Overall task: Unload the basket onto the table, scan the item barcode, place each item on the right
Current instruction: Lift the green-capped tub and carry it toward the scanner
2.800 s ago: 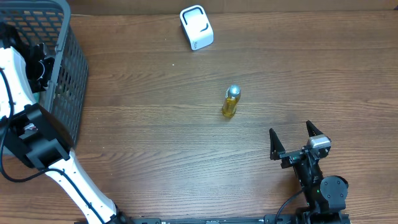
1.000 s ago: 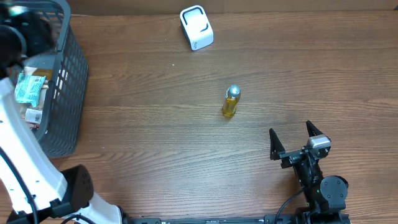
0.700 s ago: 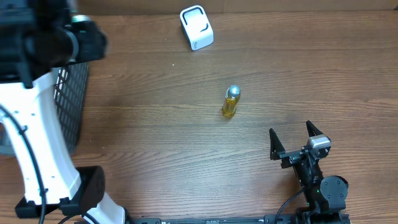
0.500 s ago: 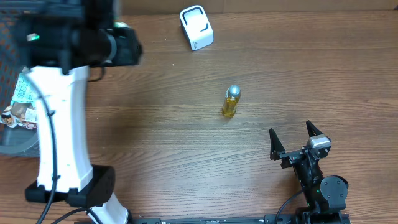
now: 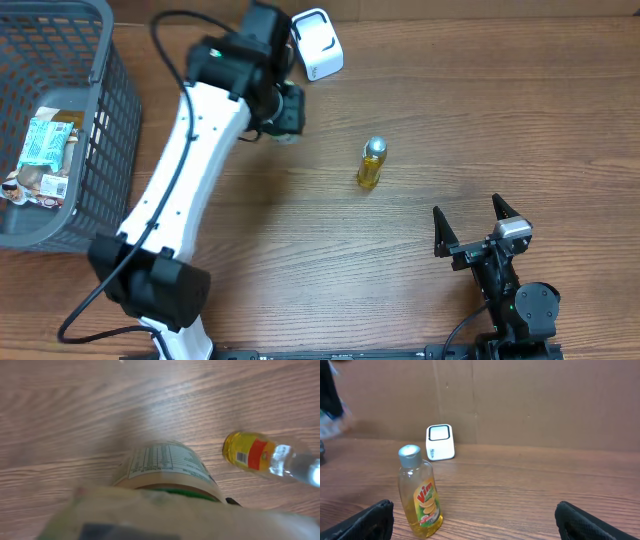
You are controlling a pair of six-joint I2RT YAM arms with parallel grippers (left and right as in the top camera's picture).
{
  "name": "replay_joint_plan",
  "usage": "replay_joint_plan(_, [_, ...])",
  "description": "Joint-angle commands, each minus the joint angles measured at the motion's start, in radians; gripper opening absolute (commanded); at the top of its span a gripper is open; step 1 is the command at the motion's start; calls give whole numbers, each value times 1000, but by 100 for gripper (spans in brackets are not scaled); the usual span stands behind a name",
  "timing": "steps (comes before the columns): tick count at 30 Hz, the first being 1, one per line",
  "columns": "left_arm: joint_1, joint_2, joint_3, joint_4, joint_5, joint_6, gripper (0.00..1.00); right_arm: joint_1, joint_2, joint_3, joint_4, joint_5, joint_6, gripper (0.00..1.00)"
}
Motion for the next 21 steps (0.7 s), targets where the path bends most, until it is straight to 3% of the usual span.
replay_joint_plan(1, [-37, -1, -104, 80, -11, -64, 33, -6, -8, -11, 3, 4, -7, 100])
replay_joint_plan(21, [-156, -1, -484, 447, -107, -219, 39, -6, -8, -11, 3, 4, -7, 100])
